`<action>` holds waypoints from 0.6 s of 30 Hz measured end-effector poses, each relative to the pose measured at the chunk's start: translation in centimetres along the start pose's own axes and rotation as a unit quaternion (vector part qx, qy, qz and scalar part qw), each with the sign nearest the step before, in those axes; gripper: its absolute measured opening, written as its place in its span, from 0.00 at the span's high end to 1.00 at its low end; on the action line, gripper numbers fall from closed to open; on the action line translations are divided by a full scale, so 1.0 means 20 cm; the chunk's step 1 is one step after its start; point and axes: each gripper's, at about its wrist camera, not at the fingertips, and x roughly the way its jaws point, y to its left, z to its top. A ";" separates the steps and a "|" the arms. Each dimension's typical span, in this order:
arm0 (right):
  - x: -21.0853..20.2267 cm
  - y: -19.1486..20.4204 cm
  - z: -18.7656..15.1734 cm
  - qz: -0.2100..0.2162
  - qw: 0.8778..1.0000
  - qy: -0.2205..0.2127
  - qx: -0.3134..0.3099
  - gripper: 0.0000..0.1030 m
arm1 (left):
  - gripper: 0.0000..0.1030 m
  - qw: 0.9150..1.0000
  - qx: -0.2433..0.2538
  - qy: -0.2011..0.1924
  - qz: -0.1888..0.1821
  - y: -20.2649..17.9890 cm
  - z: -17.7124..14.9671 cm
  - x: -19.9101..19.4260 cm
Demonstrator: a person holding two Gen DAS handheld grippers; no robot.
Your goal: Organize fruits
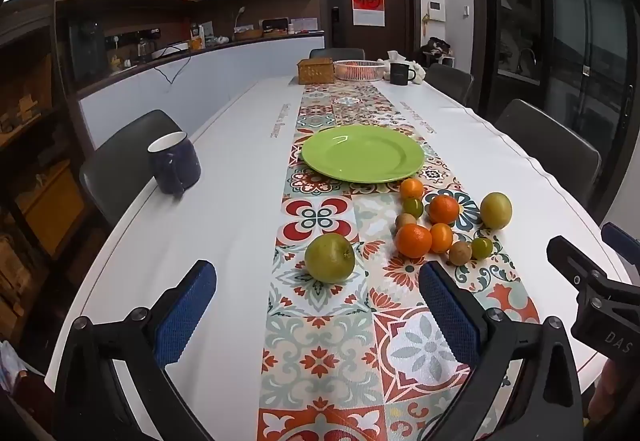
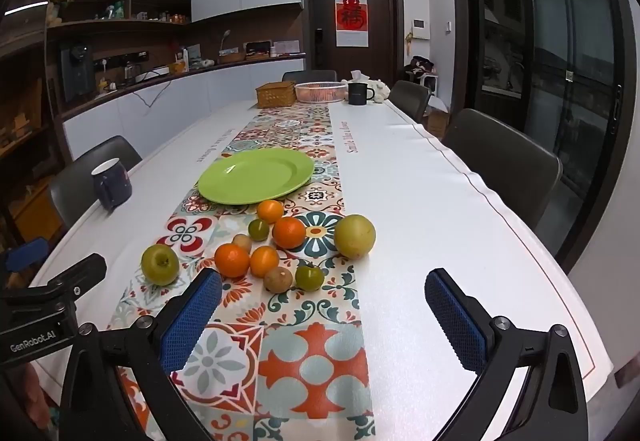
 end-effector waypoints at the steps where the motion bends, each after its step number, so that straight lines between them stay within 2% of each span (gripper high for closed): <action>1: 0.00 0.00 0.00 -0.001 1.000 0.000 0.000 0.01 | 0.00 1.000 0.000 0.001 -0.002 0.00 0.00 0.00; 14: 0.00 0.01 0.00 -0.001 1.000 -0.002 -0.005 0.01 | 0.00 1.000 -0.001 -0.007 -0.002 0.05 -0.05 0.01; 18: 0.00 0.01 0.00 0.000 1.000 -0.003 -0.005 0.01 | 0.00 1.000 0.004 -0.001 0.002 0.00 -0.01 -0.01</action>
